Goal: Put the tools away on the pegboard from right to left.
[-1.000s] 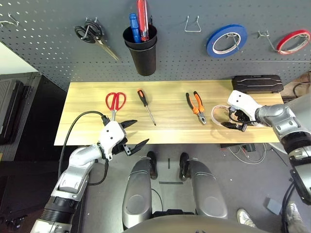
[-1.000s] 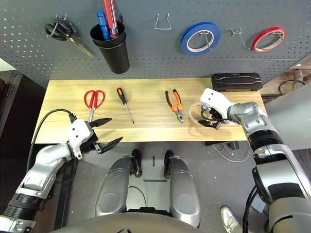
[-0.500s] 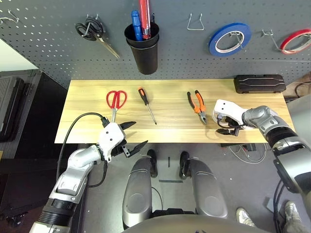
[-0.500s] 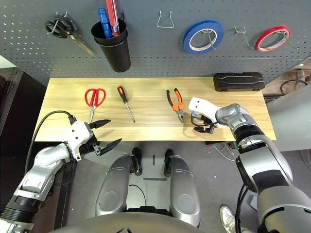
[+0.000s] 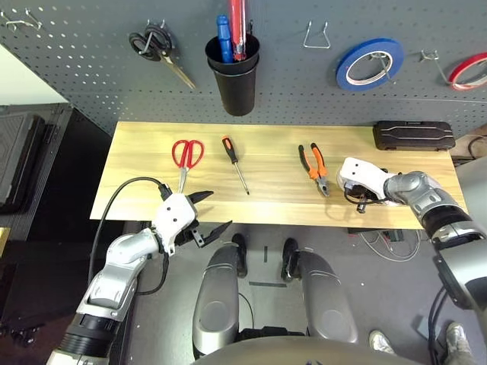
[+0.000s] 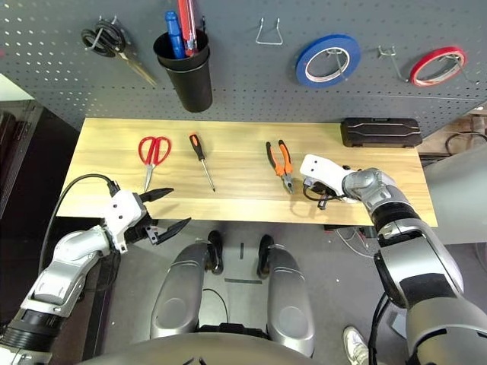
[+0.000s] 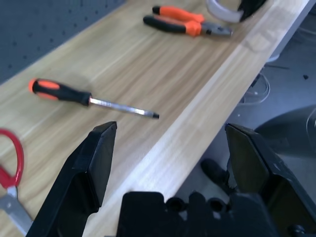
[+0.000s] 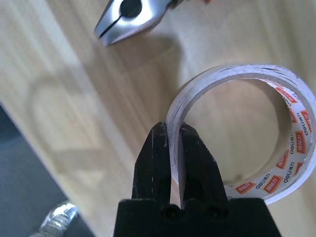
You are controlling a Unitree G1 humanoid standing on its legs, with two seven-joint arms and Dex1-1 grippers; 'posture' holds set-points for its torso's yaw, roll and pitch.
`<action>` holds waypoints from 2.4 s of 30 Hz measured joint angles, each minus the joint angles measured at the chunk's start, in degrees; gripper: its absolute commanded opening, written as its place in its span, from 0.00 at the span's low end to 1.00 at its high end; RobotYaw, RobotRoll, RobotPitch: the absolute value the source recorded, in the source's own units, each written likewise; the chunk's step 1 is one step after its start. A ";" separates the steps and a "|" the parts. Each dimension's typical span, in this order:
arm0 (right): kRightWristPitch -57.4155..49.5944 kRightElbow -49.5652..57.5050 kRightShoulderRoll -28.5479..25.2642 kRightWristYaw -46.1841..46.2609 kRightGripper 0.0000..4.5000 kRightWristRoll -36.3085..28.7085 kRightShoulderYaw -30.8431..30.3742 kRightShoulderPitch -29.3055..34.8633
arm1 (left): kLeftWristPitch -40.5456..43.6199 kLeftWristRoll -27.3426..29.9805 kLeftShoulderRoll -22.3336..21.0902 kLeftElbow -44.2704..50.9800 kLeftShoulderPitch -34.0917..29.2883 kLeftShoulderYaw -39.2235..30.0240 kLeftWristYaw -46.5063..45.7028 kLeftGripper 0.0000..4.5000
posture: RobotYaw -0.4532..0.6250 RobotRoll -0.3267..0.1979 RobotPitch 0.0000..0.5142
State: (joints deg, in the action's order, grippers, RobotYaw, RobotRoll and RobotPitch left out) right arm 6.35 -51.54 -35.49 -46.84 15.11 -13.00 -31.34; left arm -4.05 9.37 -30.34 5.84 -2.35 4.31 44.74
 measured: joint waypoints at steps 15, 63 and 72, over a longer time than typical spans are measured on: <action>12.81 18.62 -0.66 24.36 0.01 -5.48 14.66 19.23 | -1.54 5.10 2.10 0.60 2.65 -0.93 2.44 1.00 | 0.52 0.62 0.45; 39.61 -10.01 0.30 40.32 0.01 -3.16 15.75 -4.52 | -11.74 15.07 8.74 6.25 5.69 1.58 9.92 1.00 | 0.55 0.62 0.34; 31.38 -15.50 3.50 39.06 0.01 -2.56 13.36 -13.00 | -12.69 12.92 9.16 2.72 8.14 2.53 9.94 1.00 | 0.56 0.62 0.34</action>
State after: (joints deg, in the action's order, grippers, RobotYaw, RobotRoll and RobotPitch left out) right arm 37.72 -67.04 -31.99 -7.78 12.54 0.36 -44.34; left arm -16.74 22.29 -21.18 8.57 5.79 6.84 54.68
